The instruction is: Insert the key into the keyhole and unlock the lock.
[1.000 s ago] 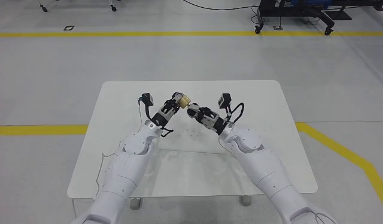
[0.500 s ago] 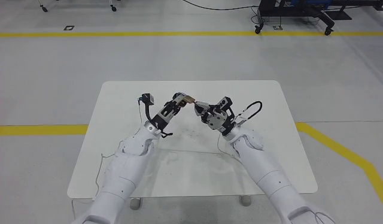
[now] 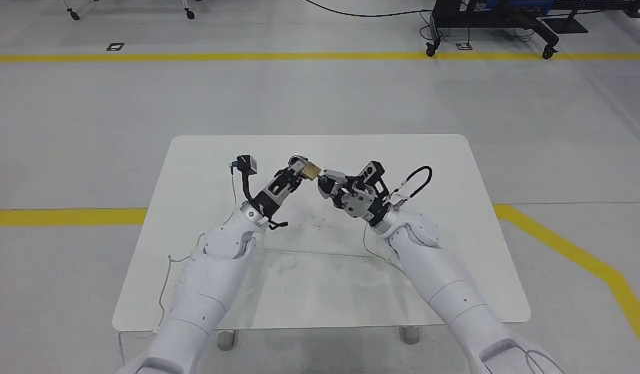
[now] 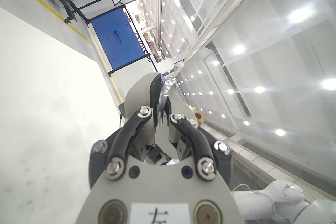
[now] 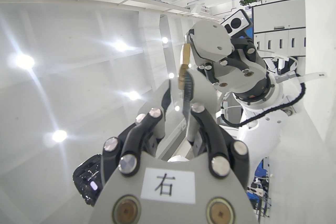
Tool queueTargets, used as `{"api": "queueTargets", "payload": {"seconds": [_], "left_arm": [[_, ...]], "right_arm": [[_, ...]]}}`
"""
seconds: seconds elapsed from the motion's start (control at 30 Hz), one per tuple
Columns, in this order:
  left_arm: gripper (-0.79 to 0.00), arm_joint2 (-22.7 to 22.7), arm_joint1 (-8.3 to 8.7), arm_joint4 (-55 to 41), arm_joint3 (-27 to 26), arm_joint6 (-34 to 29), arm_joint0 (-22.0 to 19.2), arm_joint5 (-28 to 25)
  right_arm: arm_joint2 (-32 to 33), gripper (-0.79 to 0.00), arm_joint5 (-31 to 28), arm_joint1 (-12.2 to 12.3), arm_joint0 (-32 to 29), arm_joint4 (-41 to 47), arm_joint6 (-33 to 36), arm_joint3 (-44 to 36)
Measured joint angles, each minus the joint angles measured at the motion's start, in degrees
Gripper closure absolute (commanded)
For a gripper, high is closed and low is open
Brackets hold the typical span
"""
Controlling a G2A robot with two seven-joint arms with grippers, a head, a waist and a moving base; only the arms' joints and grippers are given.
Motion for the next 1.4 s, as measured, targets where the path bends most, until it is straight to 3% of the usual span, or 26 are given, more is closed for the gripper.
{"api": "queueTargets", "payload": {"seconds": [0.37,0.67,1.0,1.1,1.13,1.17,1.2,1.4], "left_arm": [[0.000,0.4,0.16,0.3,0.0,-0.4,0.0,0.1],[0.000,0.8,0.26,1.2,-0.1,0.0,-0.1,0.1],[0.000,1.6,0.38,5.2,-0.2,2.3,0.1,-0.3],[0.000,2.1,0.32,6.7,-0.2,3.3,0.2,-0.5],[0.000,2.2,0.30,7.1,-0.2,3.6,0.2,-0.6],[0.000,2.2,0.30,7.2,-0.1,3.8,0.2,-0.6],[0.000,2.3,0.30,7.4,-0.1,4.0,0.2,-0.6],[0.000,2.5,0.30,8.6,0.1,5.6,0.1,-0.7]], "right_arm": [[-0.2,-0.363,-2.5,0.3,0.4,-5.8,-1.3,0.0],[-1.0,-0.283,-3.2,0.7,0.3,-12.5,-4.5,-1.5],[-0.6,-0.283,-4.6,1.3,-0.2,-19.3,-9.1,-3.2],[-0.4,-0.197,-4.7,1.5,-0.6,-20.8,-10.1,-4.1],[-0.2,-0.142,-4.5,1.6,-0.8,-21.0,-10.3,-4.5],[-0.2,-0.037,-4.4,1.6,-0.9,-21.1,-10.3,-4.7],[-0.1,0.000,-4.3,1.7,-1.0,-21.2,-10.4,-4.9],[0.2,0.000,-4.0,1.9,-1.6,-21.4,-9.9,-5.9]]}}
